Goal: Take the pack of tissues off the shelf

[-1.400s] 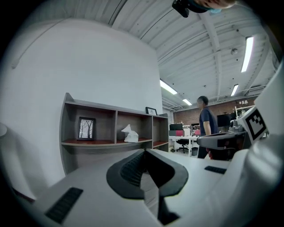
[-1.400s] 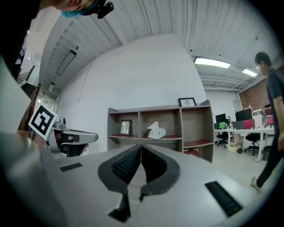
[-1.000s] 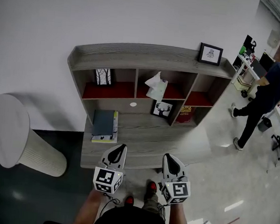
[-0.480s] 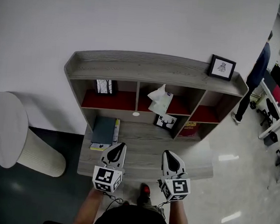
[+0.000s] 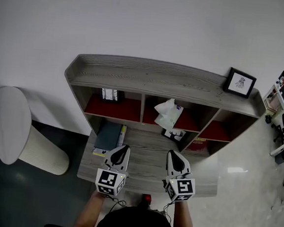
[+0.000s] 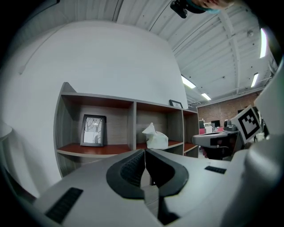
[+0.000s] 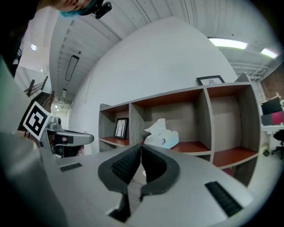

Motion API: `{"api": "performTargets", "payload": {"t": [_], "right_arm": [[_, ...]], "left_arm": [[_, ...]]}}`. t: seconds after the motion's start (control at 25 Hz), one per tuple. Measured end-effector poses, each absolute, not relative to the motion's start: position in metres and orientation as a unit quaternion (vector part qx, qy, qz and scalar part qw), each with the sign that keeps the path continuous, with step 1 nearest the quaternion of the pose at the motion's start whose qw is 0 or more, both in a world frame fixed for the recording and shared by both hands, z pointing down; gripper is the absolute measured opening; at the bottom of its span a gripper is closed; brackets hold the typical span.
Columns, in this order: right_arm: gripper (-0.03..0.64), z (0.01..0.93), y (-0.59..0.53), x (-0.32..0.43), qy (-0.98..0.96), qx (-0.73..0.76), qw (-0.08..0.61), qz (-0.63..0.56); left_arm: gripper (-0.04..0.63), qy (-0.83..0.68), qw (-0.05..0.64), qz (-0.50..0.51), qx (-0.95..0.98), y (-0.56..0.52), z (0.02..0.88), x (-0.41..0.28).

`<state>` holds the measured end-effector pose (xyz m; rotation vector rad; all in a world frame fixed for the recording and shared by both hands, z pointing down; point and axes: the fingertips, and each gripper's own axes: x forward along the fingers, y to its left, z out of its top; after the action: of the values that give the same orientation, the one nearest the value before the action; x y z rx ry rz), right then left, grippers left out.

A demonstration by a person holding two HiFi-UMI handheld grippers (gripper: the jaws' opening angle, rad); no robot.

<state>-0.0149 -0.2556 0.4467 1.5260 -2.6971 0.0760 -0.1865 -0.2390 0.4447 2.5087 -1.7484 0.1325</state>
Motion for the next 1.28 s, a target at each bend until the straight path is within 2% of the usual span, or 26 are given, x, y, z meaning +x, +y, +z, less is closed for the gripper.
{"api": "performTargets", "payload": {"t": [0.64,0.68,0.72,0.76,0.96,1.28], "right_arm": [[0.032,0.437,-0.339,-0.007,-0.889,0.458,0.009,0.006],[0.073,0.437,-0.343,-0.009,-0.893,0.450,0.009,0.011],[0.163,0.439,-0.347,-0.012,-0.898,0.440,0.011,0.017],[0.181,0.440,-0.351,-0.014,-0.900,0.434,0.014,0.020],[0.207,0.448,-0.368,-0.020,-0.903,0.429,0.037,0.016],[0.206,0.461,-0.384,-0.028,-0.904,0.422,0.059,0.017]], "left_arm": [[0.009,-0.623,0.065,0.053,0.778,-0.269,0.462,-0.195],[0.009,-0.626,0.066,0.054,0.775,-0.269,0.463,-0.197],[0.009,-0.630,0.067,0.054,0.772,-0.269,0.464,-0.199],[0.009,-0.633,0.067,0.055,0.769,-0.270,0.465,-0.201],[0.009,-0.650,0.068,0.059,0.755,-0.268,0.465,-0.211],[0.009,-0.667,0.072,0.063,0.739,-0.264,0.468,-0.221]]}}
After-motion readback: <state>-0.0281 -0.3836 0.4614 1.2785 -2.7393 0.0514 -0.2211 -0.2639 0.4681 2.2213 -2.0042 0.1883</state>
